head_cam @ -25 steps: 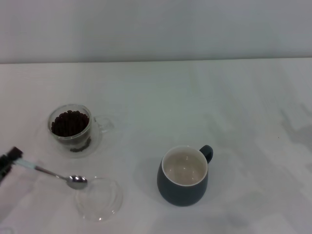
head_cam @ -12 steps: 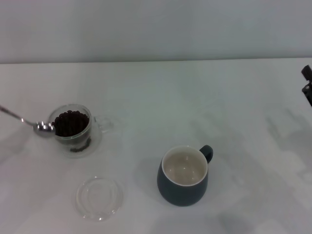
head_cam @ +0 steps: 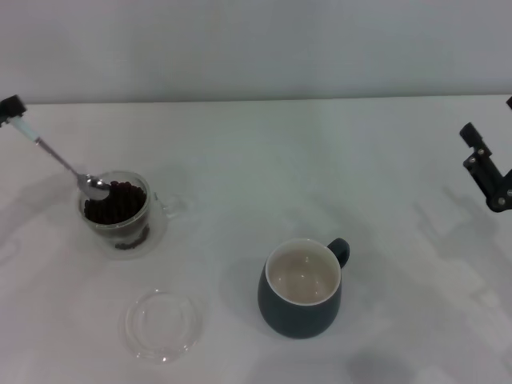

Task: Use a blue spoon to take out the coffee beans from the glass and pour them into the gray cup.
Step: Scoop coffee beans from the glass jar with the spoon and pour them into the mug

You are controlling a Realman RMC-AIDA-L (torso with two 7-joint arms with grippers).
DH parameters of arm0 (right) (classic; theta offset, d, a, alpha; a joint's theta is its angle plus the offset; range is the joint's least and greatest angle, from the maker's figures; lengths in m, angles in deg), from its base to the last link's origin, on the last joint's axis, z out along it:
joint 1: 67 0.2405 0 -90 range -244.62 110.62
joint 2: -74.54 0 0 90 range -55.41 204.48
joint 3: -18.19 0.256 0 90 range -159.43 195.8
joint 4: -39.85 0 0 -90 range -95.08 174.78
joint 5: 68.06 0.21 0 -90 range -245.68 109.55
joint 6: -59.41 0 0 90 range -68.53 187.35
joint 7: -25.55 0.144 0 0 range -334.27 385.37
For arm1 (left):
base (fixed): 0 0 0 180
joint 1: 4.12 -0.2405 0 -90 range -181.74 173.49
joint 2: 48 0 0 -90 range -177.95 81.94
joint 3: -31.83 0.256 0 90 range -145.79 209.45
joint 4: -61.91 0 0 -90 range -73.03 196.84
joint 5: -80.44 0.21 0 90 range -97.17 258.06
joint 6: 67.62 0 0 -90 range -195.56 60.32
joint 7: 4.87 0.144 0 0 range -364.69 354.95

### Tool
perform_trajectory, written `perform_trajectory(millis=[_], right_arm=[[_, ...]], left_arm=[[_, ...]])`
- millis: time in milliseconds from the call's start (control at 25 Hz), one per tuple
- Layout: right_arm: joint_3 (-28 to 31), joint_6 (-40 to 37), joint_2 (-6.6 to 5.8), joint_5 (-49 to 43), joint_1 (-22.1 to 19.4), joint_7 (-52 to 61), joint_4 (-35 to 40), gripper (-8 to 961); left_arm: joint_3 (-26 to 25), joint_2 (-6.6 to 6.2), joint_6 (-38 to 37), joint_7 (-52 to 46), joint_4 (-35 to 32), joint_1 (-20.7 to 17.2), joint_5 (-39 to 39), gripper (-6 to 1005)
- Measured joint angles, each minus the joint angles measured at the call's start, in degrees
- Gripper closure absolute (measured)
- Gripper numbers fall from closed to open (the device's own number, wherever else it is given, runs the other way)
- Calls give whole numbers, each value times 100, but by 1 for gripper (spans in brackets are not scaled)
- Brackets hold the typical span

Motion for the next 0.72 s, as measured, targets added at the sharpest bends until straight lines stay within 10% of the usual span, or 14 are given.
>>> perform_trajectory(millis=[400,720], right_arm=[[-335,-2,0,5,-11,326,188,348],[-460,13,0,46,-21,572,230,350]], left_arm=[[3,-186,964,-562,-67,910,1475,868],[-9,-104,1122,-601,-151,1135,2113,867]])
